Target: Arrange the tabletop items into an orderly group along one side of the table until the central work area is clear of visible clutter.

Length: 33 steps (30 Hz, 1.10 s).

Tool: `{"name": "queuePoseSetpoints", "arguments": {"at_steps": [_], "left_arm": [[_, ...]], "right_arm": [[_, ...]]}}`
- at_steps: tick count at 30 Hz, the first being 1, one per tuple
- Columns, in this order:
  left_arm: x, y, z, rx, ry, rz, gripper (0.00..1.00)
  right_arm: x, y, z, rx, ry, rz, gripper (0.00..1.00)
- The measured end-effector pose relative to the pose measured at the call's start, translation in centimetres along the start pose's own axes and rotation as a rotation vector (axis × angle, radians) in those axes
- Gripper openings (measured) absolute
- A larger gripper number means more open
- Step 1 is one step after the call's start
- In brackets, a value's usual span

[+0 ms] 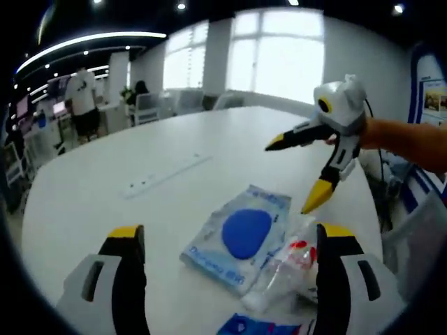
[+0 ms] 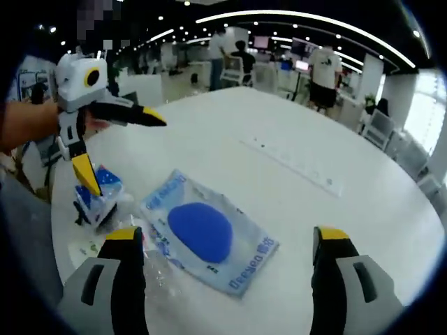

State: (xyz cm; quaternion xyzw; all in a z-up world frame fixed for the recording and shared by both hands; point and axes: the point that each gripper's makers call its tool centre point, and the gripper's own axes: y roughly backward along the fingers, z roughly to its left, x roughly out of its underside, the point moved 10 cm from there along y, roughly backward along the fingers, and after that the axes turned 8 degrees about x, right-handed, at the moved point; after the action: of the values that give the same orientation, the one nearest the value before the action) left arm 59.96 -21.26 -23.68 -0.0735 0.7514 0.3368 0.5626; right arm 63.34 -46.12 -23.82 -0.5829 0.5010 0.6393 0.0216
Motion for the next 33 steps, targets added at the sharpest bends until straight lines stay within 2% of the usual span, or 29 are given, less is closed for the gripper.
{"name": "queuePoseSetpoints", "arguments": {"at_steps": [8,12,15,26,33], "left_arm": [[0.0,3.4,-1.7,0.006,-0.027,-0.044,0.99],[0.4,5.2,-2.7,0.009,-0.013,-0.076,0.99],[0.9,6.4,-3.4,0.006,-0.018,-0.078,0.99],[3.9,11.5,-5.6,-0.032,-0.007,-0.074,0.96],[6.2,13.7,-6.8,-0.057,0.014,-0.06,0.94]], "right_arm": [[-1.3,1.0,2.5,-0.102,0.067,-0.044,0.99],[-2.0,1.5,3.9,-0.151,0.105,-0.06,0.99],[-2.6,1.9,5.0,-0.179,0.132,-0.07,0.99],[-4.2,3.3,9.6,-0.288,0.239,-0.107,0.99],[-4.6,3.5,12.3,-0.34,0.299,-0.109,0.99]]}}
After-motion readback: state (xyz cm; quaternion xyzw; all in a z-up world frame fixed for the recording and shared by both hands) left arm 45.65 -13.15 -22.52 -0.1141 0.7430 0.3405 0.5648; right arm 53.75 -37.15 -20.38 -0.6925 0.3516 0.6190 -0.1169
